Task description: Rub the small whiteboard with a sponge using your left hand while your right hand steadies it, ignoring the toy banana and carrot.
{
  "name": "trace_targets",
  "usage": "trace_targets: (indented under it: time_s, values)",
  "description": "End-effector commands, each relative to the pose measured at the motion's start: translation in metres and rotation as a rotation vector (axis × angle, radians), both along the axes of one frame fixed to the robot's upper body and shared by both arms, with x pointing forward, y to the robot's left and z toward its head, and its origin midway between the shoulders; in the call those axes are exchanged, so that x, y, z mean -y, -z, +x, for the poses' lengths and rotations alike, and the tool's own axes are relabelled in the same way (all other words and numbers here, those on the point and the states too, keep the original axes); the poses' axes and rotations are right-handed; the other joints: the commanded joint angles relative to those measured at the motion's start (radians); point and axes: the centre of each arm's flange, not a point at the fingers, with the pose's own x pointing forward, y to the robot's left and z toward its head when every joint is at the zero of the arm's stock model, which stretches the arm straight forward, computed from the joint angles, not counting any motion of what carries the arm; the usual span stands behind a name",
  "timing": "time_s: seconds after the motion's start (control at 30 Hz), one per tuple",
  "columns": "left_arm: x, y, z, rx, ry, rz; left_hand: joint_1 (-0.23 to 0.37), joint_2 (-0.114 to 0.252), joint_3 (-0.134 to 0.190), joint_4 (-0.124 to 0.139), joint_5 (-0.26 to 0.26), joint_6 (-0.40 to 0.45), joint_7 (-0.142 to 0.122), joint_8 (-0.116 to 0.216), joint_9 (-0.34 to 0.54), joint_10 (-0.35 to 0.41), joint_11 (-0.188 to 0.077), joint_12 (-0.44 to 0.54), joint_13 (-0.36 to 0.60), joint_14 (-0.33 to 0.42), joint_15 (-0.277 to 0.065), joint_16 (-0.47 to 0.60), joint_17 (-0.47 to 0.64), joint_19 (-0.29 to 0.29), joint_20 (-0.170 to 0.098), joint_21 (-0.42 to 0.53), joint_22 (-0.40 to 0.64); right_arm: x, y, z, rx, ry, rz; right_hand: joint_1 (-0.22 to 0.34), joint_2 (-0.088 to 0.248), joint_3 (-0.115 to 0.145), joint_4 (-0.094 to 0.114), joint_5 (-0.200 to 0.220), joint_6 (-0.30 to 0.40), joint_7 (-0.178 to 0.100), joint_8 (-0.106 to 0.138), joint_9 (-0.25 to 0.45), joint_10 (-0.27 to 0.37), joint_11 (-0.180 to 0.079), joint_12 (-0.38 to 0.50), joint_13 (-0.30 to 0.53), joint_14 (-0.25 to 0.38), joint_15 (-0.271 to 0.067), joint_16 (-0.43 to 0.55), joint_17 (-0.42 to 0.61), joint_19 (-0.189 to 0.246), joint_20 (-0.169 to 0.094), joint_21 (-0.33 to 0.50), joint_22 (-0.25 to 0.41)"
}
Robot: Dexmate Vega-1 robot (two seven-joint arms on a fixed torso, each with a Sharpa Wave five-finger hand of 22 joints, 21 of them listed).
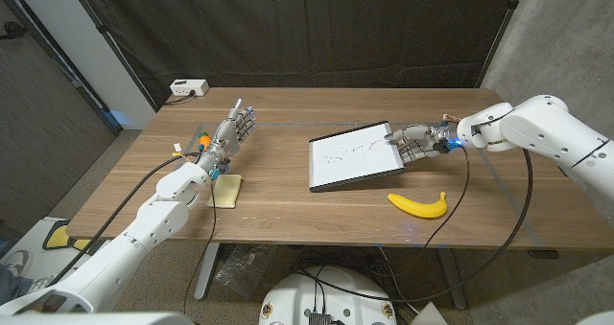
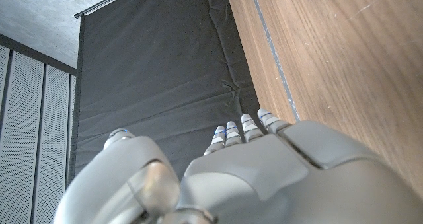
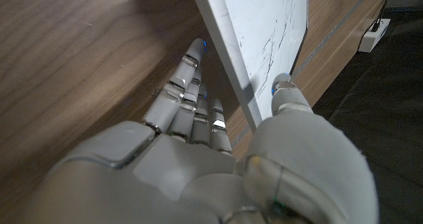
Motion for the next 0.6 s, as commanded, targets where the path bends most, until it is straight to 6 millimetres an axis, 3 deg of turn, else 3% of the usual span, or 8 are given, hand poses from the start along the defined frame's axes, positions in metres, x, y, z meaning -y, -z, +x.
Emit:
trace_targets:
  time_s: [0.03,0.23,0.6]
  values:
    - [0.0008,0.0005,-0.0012,-0.009,0.001,0.000,0.003,0.004,0.000,-0.002,-0.006,0.002,-0.003,0.000,0.005,0.002,-0.001,-0.002,0.005,0.003,0.003,-0.001,0.004,-0.006,0.007,0.005,0.006,0.0010,0.0041,0.0068,-0.019,0.000,-0.017,0.020,-0.001,0.007,0.002,0.002,-0.008,0.062,-0.003,0.002,-0.005,0.000,-0.002,0.005,-0.007,-0.004,0.001,0.002,-0.006,-0.006,-0.005,0.002]
    - [-0.0009,0.0031,-0.0029,-0.016,-0.004,-0.011,0.005,0.008,0.000,-0.002,-0.008,0.008,-0.002,0.001,0.005,0.004,-0.001,-0.002,0.005,0.006,0.003,-0.001,0.004,-0.005,0.009,0.005,0.006,-0.0014,0.0047,0.0060,-0.019,-0.002,-0.024,0.028,-0.002,0.005,0.004,0.001,-0.013,0.061,-0.004,0.002,-0.008,-0.001,-0.002,0.005,-0.009,-0.007,0.003,0.003,-0.007,-0.009,-0.007,0.003]
    - [-0.0022,0.0083,-0.0035,-0.029,-0.010,-0.028,0.012,0.019,0.004,-0.003,-0.011,0.016,-0.002,0.002,0.005,0.009,-0.001,-0.001,0.005,0.012,0.003,0.000,0.004,-0.001,0.008,0.007,0.006,-0.0078,0.0034,0.0088,-0.023,0.003,-0.053,0.051,0.001,0.001,0.011,-0.002,-0.023,0.062,-0.005,0.002,-0.004,-0.003,0.003,0.005,0.010,-0.026,0.015,0.006,0.008,-0.036,-0.004,0.004]
